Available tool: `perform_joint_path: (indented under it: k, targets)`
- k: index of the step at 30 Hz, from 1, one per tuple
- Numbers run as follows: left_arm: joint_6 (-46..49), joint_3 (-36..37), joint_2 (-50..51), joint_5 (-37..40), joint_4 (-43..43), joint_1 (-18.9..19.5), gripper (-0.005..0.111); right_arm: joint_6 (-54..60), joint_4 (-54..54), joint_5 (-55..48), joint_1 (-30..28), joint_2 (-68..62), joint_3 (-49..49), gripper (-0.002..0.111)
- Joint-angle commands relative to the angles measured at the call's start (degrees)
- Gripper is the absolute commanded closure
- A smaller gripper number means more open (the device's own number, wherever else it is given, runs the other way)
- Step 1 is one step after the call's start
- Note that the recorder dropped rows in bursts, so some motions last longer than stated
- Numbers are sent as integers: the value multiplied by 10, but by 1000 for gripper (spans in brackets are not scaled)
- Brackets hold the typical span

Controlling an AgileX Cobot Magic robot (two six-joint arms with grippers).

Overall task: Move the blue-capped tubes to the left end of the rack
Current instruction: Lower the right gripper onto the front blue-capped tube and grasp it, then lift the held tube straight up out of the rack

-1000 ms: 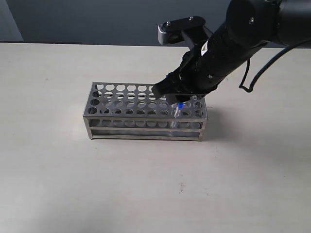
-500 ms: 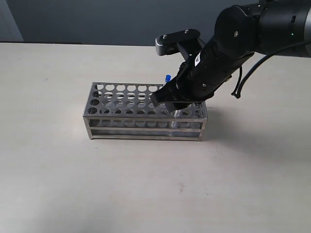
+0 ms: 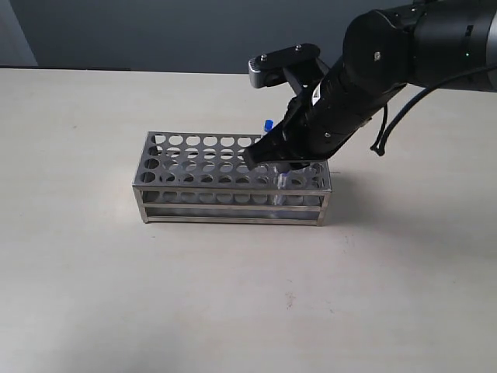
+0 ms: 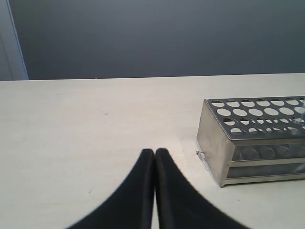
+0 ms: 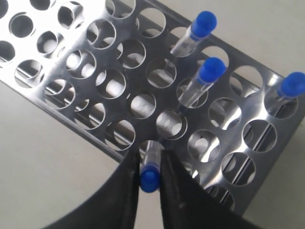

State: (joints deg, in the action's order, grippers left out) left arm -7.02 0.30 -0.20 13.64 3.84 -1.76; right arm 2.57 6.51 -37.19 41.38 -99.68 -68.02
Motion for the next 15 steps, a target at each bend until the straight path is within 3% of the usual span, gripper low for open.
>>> perform_joint_path:
  k: [1, 11, 15]
  targets:
    - [0, -3, 2, -4, 1, -2, 106, 0, -7, 2, 0, -7, -3, 94]
    - [0, -3, 2, -4, 1, -2, 106, 0, 6, -4, 0, -34, -3, 92]
    - [0, -3, 2, -4, 1, -2, 106, 0, 8, -8, 0, -34, -3, 72]
